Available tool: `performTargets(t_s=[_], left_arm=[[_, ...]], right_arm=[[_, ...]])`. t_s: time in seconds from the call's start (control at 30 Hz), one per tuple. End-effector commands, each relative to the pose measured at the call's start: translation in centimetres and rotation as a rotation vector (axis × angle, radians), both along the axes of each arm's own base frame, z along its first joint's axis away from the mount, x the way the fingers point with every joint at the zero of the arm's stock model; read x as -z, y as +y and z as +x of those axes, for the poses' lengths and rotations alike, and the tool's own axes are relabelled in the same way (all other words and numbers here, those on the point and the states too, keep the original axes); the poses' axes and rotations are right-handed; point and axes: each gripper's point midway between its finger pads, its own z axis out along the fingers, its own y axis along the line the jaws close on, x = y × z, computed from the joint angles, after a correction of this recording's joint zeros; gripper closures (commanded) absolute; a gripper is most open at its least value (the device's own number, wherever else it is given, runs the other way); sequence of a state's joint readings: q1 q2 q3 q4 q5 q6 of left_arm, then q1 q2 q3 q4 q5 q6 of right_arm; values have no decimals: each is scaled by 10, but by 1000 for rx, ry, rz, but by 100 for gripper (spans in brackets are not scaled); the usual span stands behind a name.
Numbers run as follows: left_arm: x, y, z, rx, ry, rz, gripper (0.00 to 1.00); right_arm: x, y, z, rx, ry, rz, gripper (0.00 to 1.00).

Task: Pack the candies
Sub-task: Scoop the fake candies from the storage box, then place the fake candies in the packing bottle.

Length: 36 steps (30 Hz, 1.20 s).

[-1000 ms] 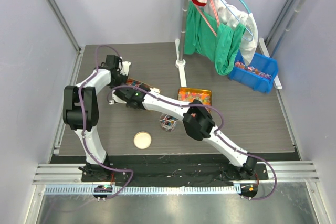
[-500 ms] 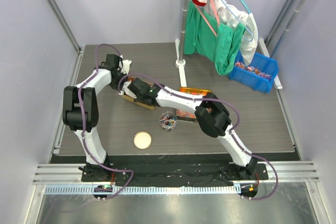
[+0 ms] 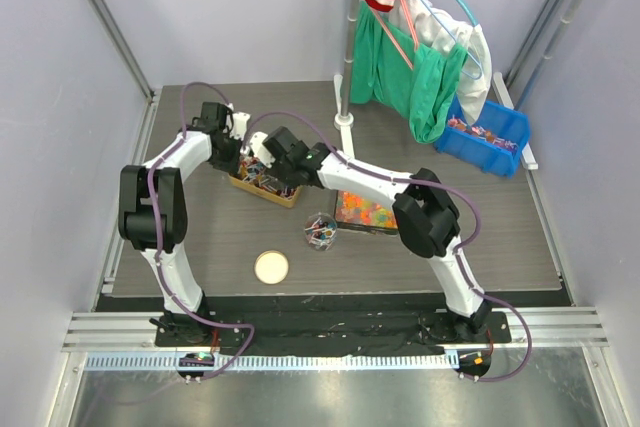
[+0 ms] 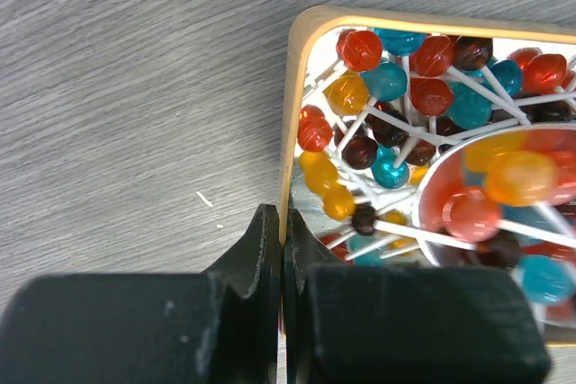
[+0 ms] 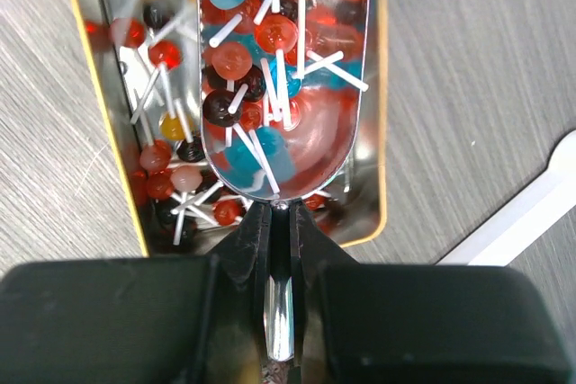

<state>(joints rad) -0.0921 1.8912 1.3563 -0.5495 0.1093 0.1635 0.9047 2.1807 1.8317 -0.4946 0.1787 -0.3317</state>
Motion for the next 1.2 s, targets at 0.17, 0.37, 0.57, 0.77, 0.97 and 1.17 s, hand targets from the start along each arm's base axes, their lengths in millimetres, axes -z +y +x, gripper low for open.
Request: performTargets(t_s=[0.17, 0.37, 0.57, 0.77, 0.97, 1.17], left_arm=[[-34, -9, 19, 10, -117, -44, 100], [-31, -10, 19, 8, -111, -47, 100], [-31, -9, 19, 6, -111, -44, 100], [-30, -9, 19, 8, -110, -43, 100], [-31, -8, 18, 6, -110, -41, 100], [-32, -8, 19, 6, -113, -39, 100]], right_arm=[[-73, 2, 4, -20, -56, 182, 99], [-91, -19, -2, -37, -79, 176, 99], [-99, -47, -23, -79, -69, 156, 99], [-109, -79, -49, -139, -61, 94, 99], [-106, -110, -86, -246, 26, -15, 99], [-88, -146, -118, -293, 100, -167, 99]])
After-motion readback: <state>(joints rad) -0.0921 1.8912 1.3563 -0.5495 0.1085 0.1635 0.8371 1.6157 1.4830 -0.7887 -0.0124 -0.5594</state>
